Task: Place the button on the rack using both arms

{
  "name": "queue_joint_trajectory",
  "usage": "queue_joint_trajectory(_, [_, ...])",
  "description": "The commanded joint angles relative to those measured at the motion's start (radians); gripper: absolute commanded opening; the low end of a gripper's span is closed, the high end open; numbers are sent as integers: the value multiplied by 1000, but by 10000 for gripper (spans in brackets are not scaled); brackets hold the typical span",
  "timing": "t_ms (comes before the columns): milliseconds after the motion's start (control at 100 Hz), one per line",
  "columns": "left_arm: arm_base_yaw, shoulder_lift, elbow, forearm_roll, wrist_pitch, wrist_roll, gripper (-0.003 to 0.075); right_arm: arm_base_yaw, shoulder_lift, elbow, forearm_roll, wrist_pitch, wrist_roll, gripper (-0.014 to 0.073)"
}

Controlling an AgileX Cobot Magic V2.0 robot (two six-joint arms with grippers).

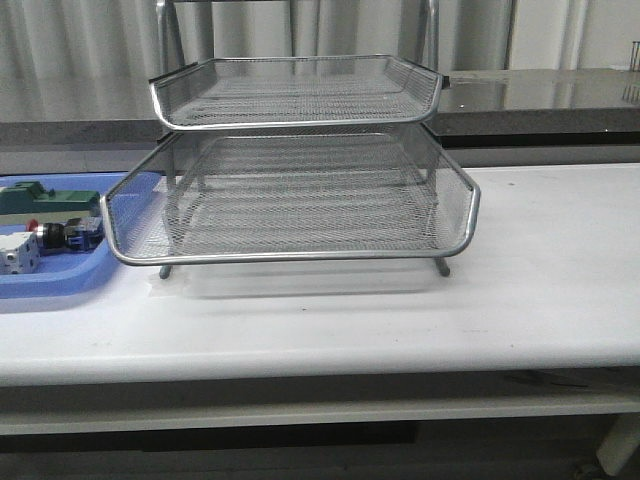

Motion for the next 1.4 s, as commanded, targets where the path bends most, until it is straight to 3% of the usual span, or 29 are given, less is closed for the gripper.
queue_joint_trajectory(0, [1, -31, 55, -10, -79, -13, -21, -3, 3, -33, -14, -54, 1, -69])
queue_joint_trajectory(850, [1, -31, 55, -10, -81, -13, -21, -3, 3, -33, -13, -47, 1, -68])
queue_joint_trajectory(1080, [1, -31, 37, -28, -198, -13, -21, -3, 3, -33, -12, -47, 1, -68])
queue_joint_trajectory(1240, [1, 7, -76, -89, -76, -13, -21, -3, 3, -33, -12, -47, 1, -68])
queue_joint_trajectory(1390, [1, 161, -251, -111, 58, -13, -21, -3, 3, -33, -12, -47, 1, -68])
